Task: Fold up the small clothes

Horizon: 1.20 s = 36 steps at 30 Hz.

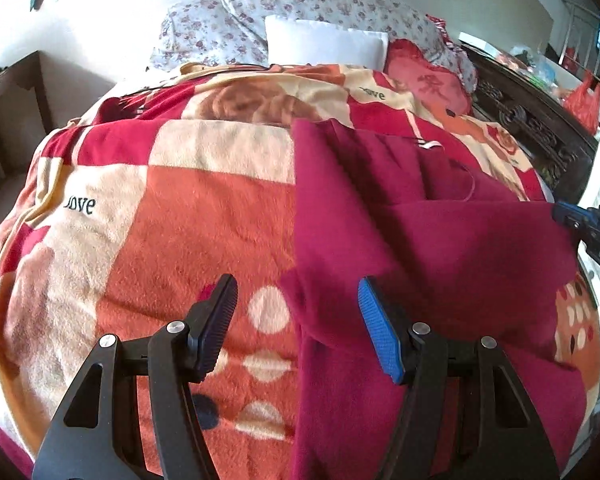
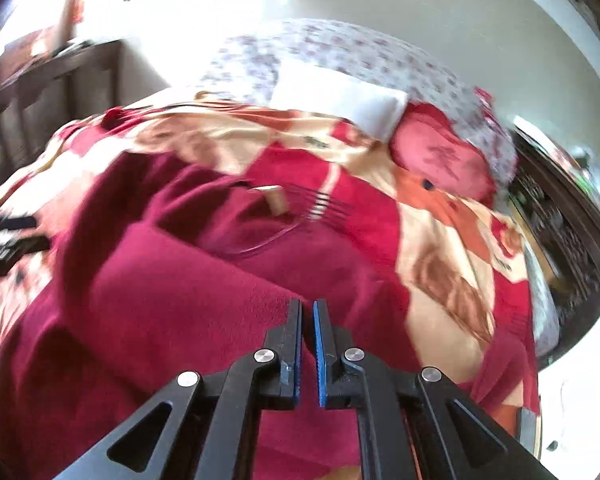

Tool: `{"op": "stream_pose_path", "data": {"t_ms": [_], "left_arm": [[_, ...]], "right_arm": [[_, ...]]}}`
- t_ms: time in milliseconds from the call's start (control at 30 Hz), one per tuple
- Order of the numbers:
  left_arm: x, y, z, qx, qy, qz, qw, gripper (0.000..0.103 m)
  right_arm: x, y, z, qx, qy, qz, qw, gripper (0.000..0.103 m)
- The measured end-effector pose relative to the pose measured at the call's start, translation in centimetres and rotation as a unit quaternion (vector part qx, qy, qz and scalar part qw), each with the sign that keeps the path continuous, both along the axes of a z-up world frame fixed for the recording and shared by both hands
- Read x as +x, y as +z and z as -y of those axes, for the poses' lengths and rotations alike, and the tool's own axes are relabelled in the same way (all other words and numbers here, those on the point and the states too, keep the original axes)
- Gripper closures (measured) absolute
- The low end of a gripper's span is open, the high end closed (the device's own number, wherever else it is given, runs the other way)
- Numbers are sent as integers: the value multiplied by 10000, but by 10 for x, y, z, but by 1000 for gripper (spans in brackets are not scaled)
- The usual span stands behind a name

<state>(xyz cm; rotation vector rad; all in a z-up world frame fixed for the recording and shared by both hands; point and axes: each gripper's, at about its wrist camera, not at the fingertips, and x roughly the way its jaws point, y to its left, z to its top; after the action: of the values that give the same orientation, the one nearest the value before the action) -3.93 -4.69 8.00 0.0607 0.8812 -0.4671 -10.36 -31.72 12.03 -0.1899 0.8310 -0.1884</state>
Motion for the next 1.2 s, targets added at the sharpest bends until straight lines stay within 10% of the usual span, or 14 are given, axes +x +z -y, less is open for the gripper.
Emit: {"op": "stream_pose_path", "data": {"t_ms": [300,500,900,967,1200], "left_arm": [[12,-13,13,301,47,-149,9994,40],[18,-37,2,377,258,-468,9979,40],[25,-47,-9,52,328,-732,9968,38],[25,-47,-10,23,329,-759,9966,38],[30,-22,-23,-226,726,-428,9962,38]], "right_arm": [[28,-32,27,678,-679,-491,9942,96],[48,5,-30,1784,812,-170,9805,66],[119,-56,-129,363,2376,-1314,9618,67],[116,-59,-128,150,2355,-1246,9637,97],[112,-23,-93,408,1516,-402,9868,99]]}}
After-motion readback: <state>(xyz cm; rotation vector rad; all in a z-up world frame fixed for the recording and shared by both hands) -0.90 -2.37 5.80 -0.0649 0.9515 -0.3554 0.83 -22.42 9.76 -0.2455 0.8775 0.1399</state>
